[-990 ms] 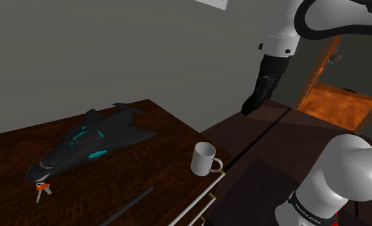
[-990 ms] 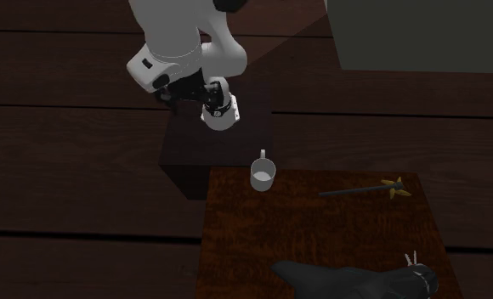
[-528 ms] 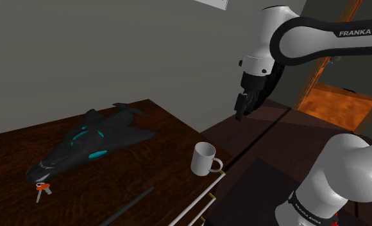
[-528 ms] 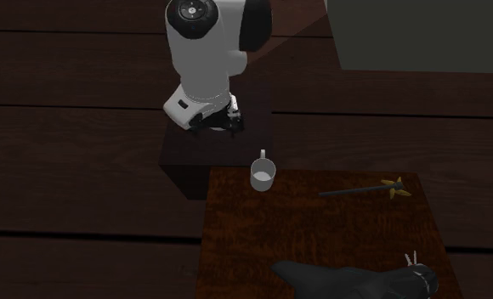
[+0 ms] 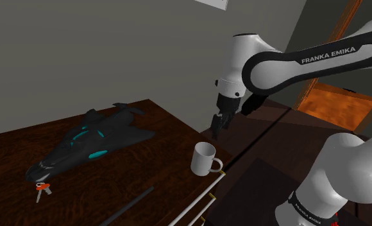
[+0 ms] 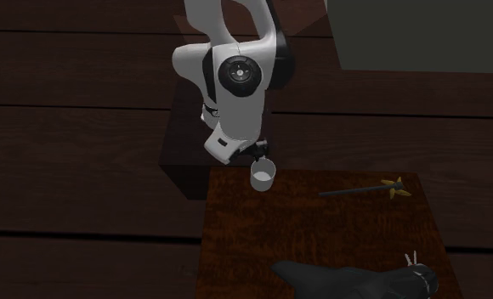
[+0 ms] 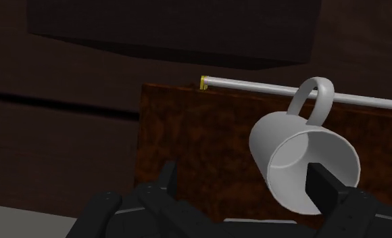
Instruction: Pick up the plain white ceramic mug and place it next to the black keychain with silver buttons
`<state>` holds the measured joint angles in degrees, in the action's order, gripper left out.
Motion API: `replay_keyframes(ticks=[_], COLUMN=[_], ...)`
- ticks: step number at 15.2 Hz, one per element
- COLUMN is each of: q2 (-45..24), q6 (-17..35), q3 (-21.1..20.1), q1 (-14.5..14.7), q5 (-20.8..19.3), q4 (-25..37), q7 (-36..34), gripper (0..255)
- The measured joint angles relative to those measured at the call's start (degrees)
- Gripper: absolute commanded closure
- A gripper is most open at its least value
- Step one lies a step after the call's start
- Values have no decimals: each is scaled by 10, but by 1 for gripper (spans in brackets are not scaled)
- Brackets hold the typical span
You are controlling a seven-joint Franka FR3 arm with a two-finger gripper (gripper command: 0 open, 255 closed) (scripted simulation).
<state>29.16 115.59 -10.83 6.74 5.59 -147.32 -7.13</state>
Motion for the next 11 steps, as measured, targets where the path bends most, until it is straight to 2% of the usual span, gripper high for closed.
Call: replay_keyframes(ticks=[4,11], q2=[-62,-95], q6=[72,134], q3=[-24,-31], q1=[12,13], q5=[10,10], q4=[-4,-32], q7=[-14,-16], gripper=[0,0])
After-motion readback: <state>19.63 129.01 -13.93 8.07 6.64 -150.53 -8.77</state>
